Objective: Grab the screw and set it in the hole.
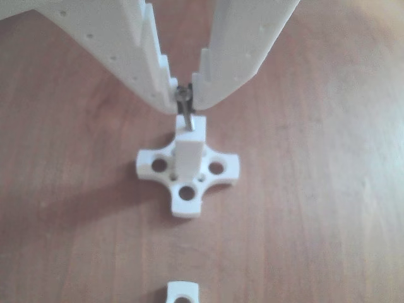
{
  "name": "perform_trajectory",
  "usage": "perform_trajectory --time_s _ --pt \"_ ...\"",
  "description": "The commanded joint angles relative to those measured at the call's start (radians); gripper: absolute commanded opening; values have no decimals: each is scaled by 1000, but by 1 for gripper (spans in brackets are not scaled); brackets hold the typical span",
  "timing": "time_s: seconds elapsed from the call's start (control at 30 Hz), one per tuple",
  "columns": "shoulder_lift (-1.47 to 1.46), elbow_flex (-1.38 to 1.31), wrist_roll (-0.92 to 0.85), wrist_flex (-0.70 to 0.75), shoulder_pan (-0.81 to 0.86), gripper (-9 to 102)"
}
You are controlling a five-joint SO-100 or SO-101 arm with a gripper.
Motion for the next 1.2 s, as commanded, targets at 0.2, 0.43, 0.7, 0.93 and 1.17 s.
perform_trajectory --time_s 0.2,0.43,0.7,0.93,1.17 --pt "5 -83 9 -8 6 -1" --pt "6 -84 21 -5 9 1" --pt "14 -86 32 5 12 4" --pt "26 -94 28 26 23 6" --pt "32 -92 12 40 54 7"
